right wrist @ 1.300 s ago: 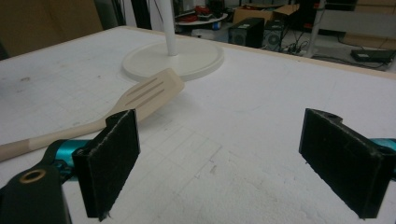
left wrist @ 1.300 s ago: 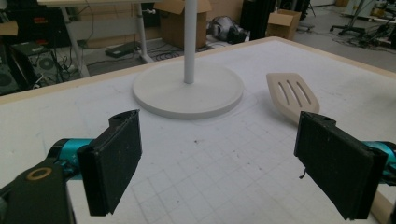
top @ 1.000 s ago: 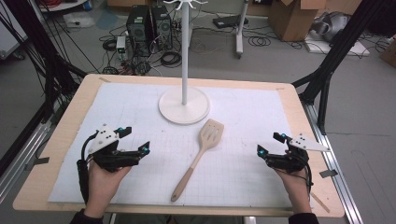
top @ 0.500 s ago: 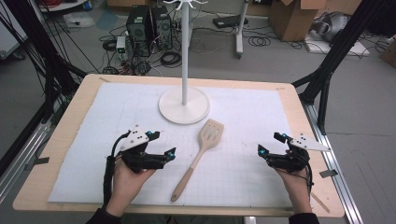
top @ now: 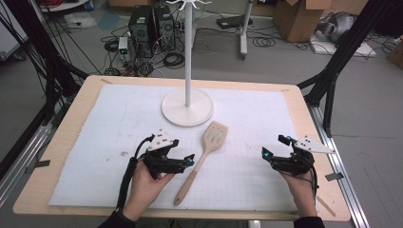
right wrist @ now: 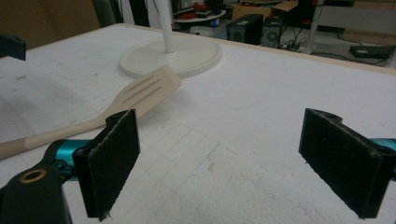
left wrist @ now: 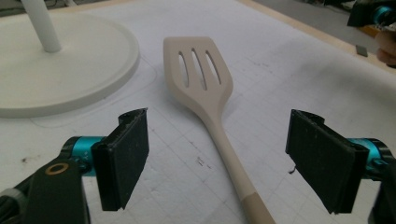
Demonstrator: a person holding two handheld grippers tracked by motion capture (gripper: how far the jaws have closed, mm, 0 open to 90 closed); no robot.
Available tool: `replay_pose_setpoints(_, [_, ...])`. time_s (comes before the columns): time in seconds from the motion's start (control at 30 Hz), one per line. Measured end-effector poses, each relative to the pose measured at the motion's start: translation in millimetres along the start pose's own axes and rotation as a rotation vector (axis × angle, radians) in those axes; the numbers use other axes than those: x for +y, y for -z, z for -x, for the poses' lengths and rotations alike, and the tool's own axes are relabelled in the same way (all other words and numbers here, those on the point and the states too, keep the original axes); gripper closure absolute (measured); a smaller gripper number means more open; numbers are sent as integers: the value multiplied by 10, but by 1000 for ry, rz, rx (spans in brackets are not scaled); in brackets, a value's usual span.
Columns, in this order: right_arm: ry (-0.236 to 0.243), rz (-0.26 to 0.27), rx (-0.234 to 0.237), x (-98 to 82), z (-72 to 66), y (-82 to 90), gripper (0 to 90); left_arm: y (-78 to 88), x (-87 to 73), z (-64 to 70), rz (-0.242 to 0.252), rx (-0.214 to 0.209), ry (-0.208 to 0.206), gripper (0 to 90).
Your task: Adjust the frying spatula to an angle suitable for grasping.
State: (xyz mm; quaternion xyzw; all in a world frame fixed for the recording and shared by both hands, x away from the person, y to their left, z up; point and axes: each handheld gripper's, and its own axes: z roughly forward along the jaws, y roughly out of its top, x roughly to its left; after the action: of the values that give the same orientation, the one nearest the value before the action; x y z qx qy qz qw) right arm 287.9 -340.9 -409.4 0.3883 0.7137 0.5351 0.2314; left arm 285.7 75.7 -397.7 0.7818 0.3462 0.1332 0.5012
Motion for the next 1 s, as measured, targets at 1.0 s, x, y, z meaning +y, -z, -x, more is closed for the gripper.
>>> replay_pose_setpoints(1.0, [4, -5, -11, -4, 7, -3, 124, -511, -122, 260, -274, 63, 1, 450])
